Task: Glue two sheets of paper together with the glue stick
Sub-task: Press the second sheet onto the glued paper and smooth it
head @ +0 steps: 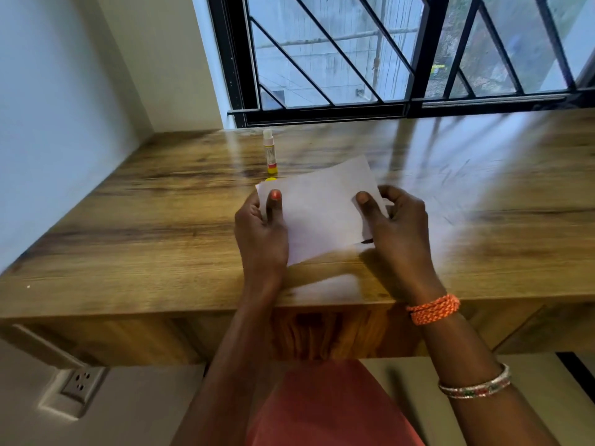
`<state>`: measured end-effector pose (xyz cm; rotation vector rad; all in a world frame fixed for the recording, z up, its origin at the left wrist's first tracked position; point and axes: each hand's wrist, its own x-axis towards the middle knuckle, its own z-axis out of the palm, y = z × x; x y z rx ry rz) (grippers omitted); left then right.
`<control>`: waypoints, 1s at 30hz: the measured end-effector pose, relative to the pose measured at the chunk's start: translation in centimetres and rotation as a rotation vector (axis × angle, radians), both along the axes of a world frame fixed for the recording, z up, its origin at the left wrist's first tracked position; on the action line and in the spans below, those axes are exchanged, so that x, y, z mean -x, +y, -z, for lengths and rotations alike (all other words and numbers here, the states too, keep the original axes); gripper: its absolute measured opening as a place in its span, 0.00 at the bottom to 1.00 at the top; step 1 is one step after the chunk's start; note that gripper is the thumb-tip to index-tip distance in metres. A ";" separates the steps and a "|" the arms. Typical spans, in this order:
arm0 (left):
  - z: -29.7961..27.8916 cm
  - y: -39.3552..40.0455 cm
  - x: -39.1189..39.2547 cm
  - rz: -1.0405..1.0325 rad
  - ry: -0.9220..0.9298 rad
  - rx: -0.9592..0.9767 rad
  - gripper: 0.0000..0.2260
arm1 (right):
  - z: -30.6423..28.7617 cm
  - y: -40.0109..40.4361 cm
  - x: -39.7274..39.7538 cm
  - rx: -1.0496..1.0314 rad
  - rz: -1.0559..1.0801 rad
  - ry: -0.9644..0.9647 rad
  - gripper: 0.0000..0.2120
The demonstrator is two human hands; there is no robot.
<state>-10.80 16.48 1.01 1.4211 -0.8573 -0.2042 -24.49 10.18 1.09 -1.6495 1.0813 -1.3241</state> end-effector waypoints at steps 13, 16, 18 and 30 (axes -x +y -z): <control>-0.2 -0.1 1.2 -0.061 -0.389 0.160 0.18 | -3.7 0.8 -2.8 0.753 -0.030 0.531 0.10; -0.8 0.3 1.2 -0.070 -0.306 0.224 0.18 | -3.9 0.1 -2.4 0.748 -0.044 0.494 0.09; -0.9 0.4 0.6 -0.101 -0.210 0.272 0.18 | -3.6 -0.6 -1.3 0.699 -0.019 0.454 0.09; -1.1 -0.3 0.5 -0.237 -0.085 0.227 0.12 | -1.8 -0.6 1.5 -0.152 0.027 -0.005 0.12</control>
